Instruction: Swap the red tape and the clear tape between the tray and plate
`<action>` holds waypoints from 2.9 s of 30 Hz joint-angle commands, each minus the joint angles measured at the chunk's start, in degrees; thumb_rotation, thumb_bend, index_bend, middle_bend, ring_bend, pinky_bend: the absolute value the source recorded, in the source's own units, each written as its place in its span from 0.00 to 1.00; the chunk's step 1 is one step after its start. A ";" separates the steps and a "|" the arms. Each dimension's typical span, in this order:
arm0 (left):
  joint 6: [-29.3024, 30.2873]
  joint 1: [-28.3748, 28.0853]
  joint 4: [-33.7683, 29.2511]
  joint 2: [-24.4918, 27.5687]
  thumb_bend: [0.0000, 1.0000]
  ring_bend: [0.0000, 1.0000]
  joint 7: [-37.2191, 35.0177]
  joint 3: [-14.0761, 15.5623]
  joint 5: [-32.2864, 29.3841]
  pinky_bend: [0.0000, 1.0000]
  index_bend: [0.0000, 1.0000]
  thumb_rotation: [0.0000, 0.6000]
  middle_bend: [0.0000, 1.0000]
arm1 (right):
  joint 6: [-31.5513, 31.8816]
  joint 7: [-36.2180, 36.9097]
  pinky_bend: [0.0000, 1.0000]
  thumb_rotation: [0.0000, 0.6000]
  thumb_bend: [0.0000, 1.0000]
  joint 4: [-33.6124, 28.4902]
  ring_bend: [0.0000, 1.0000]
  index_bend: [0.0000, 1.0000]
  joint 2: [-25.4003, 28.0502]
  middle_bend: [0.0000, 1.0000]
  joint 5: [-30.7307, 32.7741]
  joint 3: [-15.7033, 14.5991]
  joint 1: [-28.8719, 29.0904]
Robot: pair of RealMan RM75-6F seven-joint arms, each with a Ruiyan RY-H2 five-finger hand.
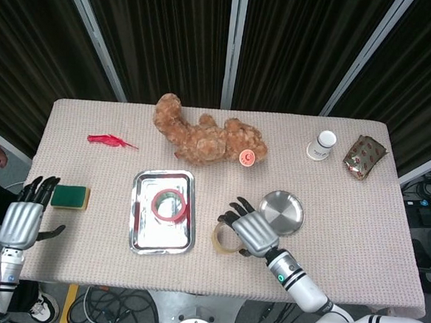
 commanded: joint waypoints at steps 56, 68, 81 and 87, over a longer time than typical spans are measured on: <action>-37.91 -33.84 2.78 -8.87 0.10 0.00 -4.90 -3.80 1.47 0.14 0.05 1.00 0.04 | 19.79 45.49 0.00 1.00 0.00 11.21 0.00 0.00 26.19 0.00 -8.57 3.07 -20.09; -41.65 -36.83 3.37 -8.76 0.12 0.03 -3.03 -3.01 -2.23 0.17 0.09 1.00 0.13 | 18.22 44.84 0.00 1.00 0.00 15.17 0.00 0.00 24.05 0.00 -7.35 3.60 -20.89; -39.60 -37.79 4.24 -9.63 0.21 0.22 -0.59 -3.26 -4.15 0.39 0.17 1.00 0.26 | 17.41 44.25 0.00 1.00 0.00 16.14 0.00 0.00 23.11 0.00 -6.95 4.17 -21.63; -38.75 -40.48 1.61 -8.21 0.21 0.22 1.00 -5.50 -2.82 0.39 0.17 1.00 0.27 | 17.82 44.62 0.00 1.00 0.00 16.30 0.00 0.00 23.06 0.00 -6.58 4.93 -22.08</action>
